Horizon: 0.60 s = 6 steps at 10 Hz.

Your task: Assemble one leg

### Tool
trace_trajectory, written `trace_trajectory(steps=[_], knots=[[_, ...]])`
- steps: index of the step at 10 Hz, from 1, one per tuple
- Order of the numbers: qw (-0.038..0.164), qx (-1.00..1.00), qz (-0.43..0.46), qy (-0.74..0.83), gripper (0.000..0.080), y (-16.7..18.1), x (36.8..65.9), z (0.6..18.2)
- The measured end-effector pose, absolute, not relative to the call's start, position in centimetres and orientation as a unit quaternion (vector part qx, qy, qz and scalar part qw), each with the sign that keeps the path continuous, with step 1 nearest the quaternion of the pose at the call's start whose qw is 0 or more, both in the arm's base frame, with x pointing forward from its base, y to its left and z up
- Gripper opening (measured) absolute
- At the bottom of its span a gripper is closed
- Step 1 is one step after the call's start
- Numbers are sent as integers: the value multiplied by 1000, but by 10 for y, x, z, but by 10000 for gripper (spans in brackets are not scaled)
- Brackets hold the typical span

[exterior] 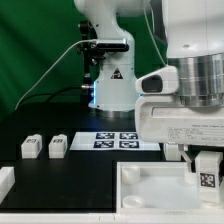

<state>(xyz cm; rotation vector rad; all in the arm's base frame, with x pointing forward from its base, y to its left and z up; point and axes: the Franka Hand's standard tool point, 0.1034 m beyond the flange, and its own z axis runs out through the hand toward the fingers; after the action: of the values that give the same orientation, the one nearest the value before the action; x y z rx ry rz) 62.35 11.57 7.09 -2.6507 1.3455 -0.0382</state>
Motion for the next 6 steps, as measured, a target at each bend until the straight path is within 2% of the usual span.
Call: trace_trajectory(steps=[1,6], knots=[[97,-847,-8,522,290,115,624,71],[103,-710,15,697,290,116,625,71]])
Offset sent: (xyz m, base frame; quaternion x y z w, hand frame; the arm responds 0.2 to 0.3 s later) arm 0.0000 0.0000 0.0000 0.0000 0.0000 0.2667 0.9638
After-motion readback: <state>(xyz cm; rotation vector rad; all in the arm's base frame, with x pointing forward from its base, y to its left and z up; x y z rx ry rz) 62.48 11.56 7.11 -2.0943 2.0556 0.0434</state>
